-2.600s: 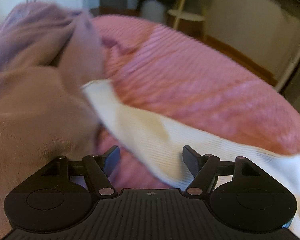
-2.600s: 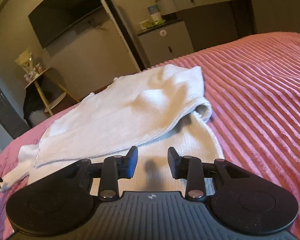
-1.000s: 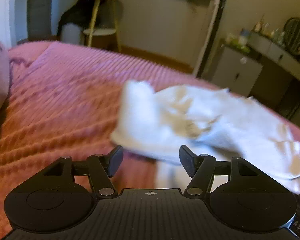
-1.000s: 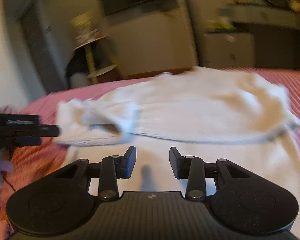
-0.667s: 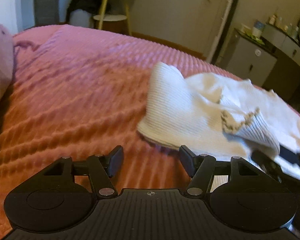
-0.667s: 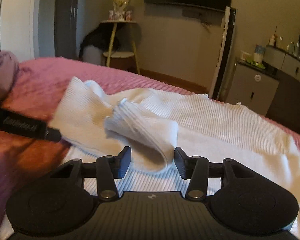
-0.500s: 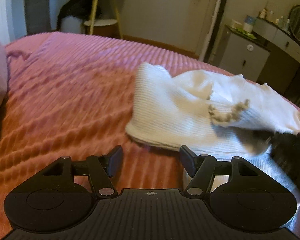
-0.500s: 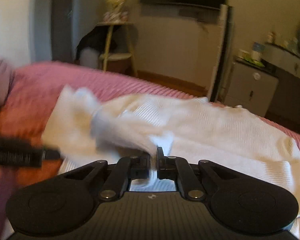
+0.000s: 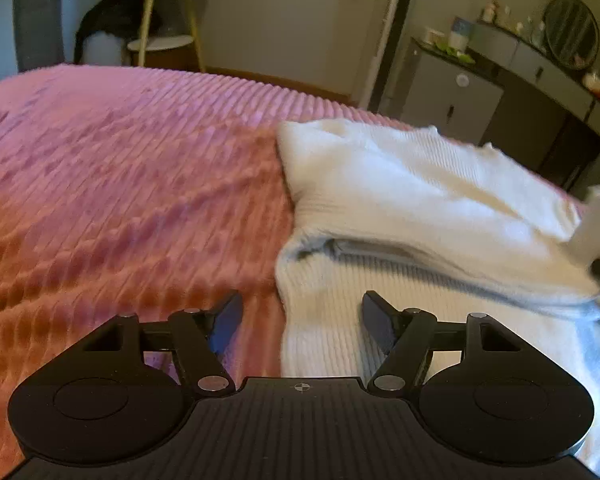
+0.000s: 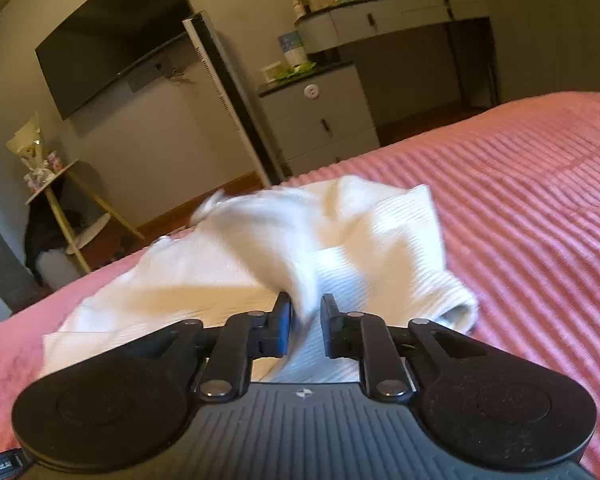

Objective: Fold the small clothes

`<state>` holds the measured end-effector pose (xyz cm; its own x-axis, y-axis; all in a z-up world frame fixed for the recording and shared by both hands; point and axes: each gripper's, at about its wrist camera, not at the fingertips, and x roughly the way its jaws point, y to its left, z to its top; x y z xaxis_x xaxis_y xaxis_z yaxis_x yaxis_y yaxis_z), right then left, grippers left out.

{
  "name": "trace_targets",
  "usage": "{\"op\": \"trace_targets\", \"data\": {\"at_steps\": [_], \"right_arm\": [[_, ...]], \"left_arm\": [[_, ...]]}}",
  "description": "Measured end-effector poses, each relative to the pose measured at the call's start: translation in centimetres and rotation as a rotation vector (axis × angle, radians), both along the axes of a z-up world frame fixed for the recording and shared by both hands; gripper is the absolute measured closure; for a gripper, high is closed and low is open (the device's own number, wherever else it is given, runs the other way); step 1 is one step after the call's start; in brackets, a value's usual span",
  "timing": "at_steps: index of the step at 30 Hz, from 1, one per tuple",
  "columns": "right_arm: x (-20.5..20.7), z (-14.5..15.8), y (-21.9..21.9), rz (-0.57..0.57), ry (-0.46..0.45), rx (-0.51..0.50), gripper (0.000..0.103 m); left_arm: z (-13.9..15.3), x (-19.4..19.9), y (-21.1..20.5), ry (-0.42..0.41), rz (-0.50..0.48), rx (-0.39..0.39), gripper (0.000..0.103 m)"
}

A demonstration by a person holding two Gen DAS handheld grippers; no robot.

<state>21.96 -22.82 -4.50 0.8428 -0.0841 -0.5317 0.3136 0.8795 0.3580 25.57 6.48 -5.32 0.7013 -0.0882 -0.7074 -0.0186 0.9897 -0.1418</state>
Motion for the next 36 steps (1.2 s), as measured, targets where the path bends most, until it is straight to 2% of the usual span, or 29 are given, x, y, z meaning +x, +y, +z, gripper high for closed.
{"op": "trace_targets", "data": {"at_steps": [1,2,6,8,9,10,12,16,18,20,21,22,23,26,28,33,36], "right_arm": [[-0.1,0.0,-0.2,-0.005,-0.012,0.000,0.073],[0.1,0.0,-0.3,-0.003,-0.023,0.009,0.070],[0.8,0.1,-0.9,-0.009,-0.030,0.020,0.069],[1.7,-0.1,-1.1,0.003,-0.016,0.026,0.078],[1.8,0.1,-1.0,0.005,-0.009,0.021,0.092],[2.1,0.3,-1.0,0.010,-0.001,0.008,0.095],[2.5,1.0,-1.1,0.018,-0.013,0.014,0.096],[0.7,2.4,-2.3,0.037,-0.180,0.124,0.096],[0.0,2.0,-3.0,0.038,-0.201,0.132,0.096],[0.1,0.7,-3.7,0.020,-0.139,0.096,0.095],[0.5,-0.2,-4.0,0.017,-0.074,0.090,0.095],[1.2,-1.4,-4.4,0.008,0.042,0.087,0.095],[1.3,-2.1,-4.6,-0.004,0.091,0.089,0.095],[-0.3,-1.6,-5.2,-0.014,0.023,0.178,0.081],[-1.1,-0.9,-4.9,-0.006,0.000,0.172,0.075],[-1.3,-0.3,-4.9,-0.009,-0.001,0.144,0.075],[-0.9,-0.2,-5.3,-0.020,-0.007,0.143,0.075]], "left_arm": [[-0.1,0.0,-0.3,-0.003,-0.005,0.020,0.031],[-0.2,0.0,-0.5,-0.008,-0.009,0.034,0.030],[-0.3,0.1,-0.5,-0.011,-0.003,0.027,0.030],[-0.3,0.2,-0.3,-0.011,0.004,0.013,0.031],[-0.3,0.2,-0.2,-0.011,0.006,0.010,0.031],[-0.3,0.2,-0.1,-0.011,0.006,0.011,0.031],[-0.3,0.1,0.0,-0.018,0.007,0.011,0.032],[-0.2,0.2,0.0,-0.019,0.017,-0.004,0.032],[-0.2,0.2,0.0,-0.020,0.022,-0.010,0.032],[-0.3,0.2,-0.1,-0.020,0.021,-0.005,0.032],[-0.3,0.2,-0.1,-0.021,0.021,-0.004,0.032],[-0.3,0.2,-0.1,-0.021,0.021,-0.004,0.032],[-0.3,0.1,0.0,-0.021,0.021,-0.007,0.032],[0.0,0.1,0.4,-0.031,0.030,-0.027,0.033],[0.2,0.1,0.9,-0.052,0.042,-0.043,0.033],[0.0,0.4,1.6,-0.051,0.062,-0.083,0.034],[0.1,0.4,1.6,-0.060,0.071,-0.089,0.038]]}}
